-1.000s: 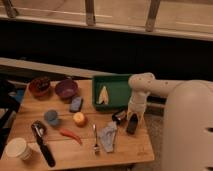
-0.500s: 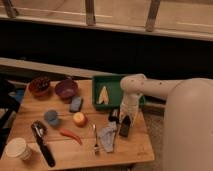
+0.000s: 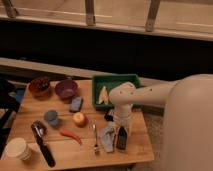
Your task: Wipe table surface with eraser
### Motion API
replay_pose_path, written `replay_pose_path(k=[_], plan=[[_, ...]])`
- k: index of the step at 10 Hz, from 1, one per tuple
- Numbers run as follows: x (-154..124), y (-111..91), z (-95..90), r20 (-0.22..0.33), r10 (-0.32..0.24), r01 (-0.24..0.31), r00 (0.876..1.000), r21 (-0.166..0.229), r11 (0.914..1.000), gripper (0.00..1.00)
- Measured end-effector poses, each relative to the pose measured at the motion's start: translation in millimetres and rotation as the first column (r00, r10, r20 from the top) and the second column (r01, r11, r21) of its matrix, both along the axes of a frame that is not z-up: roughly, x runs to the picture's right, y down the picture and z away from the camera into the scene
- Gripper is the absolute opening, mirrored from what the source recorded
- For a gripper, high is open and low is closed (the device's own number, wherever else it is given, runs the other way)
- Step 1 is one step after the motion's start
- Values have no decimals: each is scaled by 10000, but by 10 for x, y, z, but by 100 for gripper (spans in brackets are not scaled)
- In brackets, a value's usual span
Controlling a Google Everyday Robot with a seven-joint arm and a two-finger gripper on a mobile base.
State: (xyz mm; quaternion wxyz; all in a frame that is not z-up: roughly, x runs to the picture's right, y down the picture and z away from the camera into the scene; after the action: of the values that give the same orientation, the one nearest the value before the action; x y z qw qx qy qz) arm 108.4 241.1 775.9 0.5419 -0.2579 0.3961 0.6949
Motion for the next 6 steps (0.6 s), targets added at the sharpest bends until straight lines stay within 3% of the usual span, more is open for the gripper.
replay_pose_path(k=[3, 6], plan=[[216, -144, 96, -758, -182, 188, 9970, 71, 9998, 0], [479, -548, 379, -1242, -190, 229, 9921, 308, 9993, 0]])
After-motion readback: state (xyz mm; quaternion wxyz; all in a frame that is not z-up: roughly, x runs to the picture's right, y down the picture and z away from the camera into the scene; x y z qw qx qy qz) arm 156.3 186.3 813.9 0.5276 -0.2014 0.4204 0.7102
